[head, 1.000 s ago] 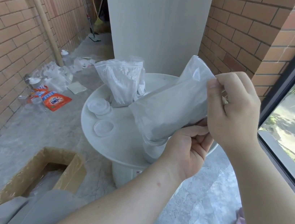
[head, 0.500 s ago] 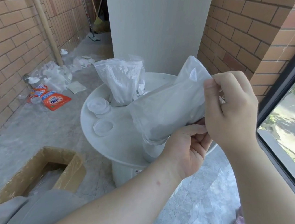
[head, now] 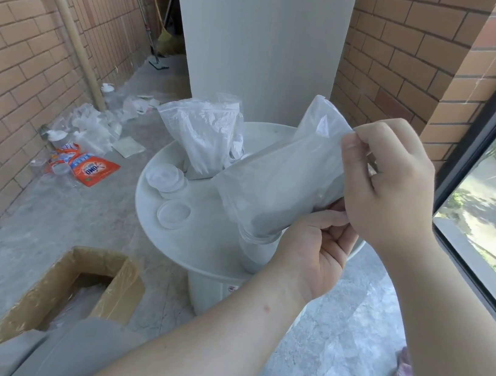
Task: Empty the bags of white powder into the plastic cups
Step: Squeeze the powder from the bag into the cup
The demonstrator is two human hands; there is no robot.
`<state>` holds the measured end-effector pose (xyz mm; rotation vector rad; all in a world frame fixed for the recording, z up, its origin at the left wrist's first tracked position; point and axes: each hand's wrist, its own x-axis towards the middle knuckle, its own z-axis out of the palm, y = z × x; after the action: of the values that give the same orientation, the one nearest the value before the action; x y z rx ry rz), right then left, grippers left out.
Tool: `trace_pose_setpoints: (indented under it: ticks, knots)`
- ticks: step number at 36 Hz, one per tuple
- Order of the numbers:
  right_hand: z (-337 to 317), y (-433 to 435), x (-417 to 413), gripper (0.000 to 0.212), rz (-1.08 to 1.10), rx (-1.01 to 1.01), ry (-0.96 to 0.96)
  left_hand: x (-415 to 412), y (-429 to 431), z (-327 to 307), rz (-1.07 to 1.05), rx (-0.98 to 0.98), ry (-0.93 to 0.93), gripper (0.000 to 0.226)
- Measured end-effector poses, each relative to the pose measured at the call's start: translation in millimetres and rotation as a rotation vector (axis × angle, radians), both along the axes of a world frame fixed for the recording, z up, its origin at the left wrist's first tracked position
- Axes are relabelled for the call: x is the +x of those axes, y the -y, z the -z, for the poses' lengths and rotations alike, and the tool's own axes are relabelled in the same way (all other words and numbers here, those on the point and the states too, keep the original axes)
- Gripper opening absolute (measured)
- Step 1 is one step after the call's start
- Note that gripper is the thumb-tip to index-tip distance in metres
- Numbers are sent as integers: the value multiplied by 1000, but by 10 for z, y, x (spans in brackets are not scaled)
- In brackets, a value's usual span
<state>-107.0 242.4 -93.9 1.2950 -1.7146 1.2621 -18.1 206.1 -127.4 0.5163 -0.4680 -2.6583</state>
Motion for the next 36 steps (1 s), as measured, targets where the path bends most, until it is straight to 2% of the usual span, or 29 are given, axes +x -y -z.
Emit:
trace_pose_setpoints:
  ticks: [14, 20, 26, 36]
  knots:
    - [-24, -4, -9, 24, 9, 10, 9, 2, 4, -5, 0, -10, 23, 43]
    - [8, 11, 35, 24, 27, 45, 4, -10, -23, -33, -16, -38, 41, 54]
    - [-18, 4, 13, 24, 9, 39, 2, 5, -11, -33, -3, -26, 18, 46]
    - [-29, 6, 41, 24, 10, 45, -19, -3, -12, -27, -10, -31, 8, 50]
